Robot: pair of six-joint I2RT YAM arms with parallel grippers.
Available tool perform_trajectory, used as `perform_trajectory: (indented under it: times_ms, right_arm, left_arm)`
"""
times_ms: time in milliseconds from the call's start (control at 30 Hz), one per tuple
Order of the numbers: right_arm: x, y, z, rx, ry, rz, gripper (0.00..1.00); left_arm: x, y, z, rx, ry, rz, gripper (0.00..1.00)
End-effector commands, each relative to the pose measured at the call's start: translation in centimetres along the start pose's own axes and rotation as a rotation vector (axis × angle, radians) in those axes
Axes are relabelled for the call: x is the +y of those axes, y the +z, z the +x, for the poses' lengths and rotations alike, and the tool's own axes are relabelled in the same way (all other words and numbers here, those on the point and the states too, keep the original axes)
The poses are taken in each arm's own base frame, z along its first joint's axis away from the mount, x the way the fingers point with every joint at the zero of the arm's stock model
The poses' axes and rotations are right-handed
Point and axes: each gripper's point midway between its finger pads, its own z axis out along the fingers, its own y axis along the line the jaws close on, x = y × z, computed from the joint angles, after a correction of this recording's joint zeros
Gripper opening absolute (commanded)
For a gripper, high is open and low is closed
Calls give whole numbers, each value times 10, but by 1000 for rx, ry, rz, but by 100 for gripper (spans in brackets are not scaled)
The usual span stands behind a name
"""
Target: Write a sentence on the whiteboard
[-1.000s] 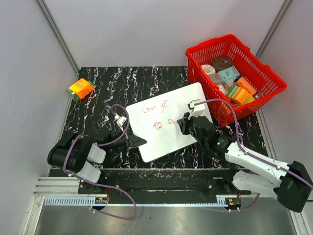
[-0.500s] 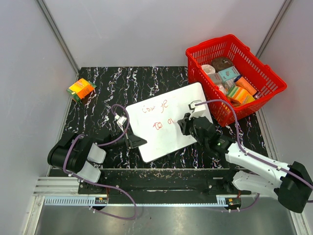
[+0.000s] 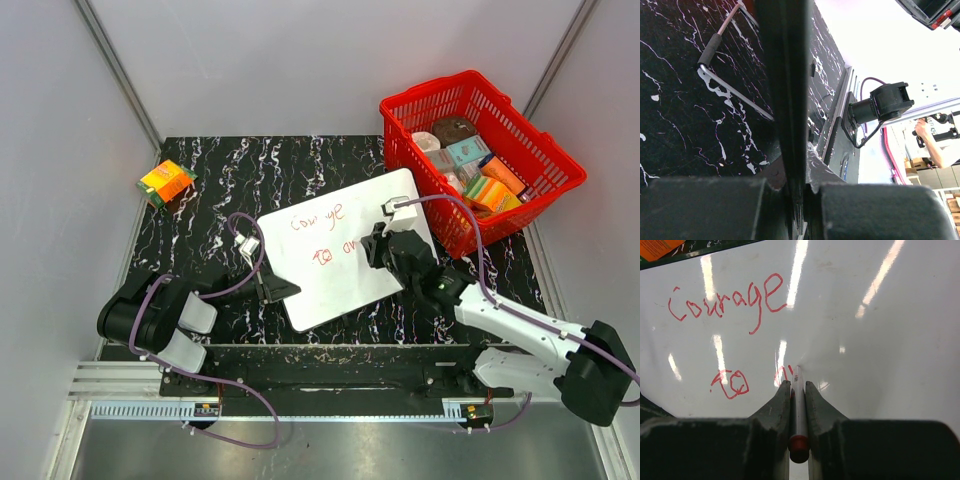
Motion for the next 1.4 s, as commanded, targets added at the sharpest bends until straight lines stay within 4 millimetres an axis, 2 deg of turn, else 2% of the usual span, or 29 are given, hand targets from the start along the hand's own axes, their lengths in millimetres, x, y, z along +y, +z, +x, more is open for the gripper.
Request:
perform_trajectory:
  times_ms: [0, 167, 300, 400, 733, 1200, 1367]
  right_arm:
    - [-8, 4, -13, -26, -11, 54, 0]
    - [-7, -1, -14, -32, -5, 40, 0]
    - [-7, -15, -25, -71, 12, 15, 0]
    - [-9, -18, -24, -70, 5, 19, 0]
    - [-8, -10, -7, -24, -4, 12, 0]
    - [-2, -12, -11, -45, 8, -26, 0]
    - [-1, -8, -5, -25, 4, -23, 0]
  left_arm:
    - [11, 5, -12, -46, 133, -46, 0]
    - [12, 5, -11, -44, 134, -48, 0]
    - [11, 6, -11, -42, 134, -46, 0]
    - [12, 6, -11, -42, 131, -48, 0]
    - [12, 6, -11, -40, 133, -51, 0]
    - [13, 6, -10, -37, 132, -53, 0]
    - [13, 7, -11, -38, 134, -56, 0]
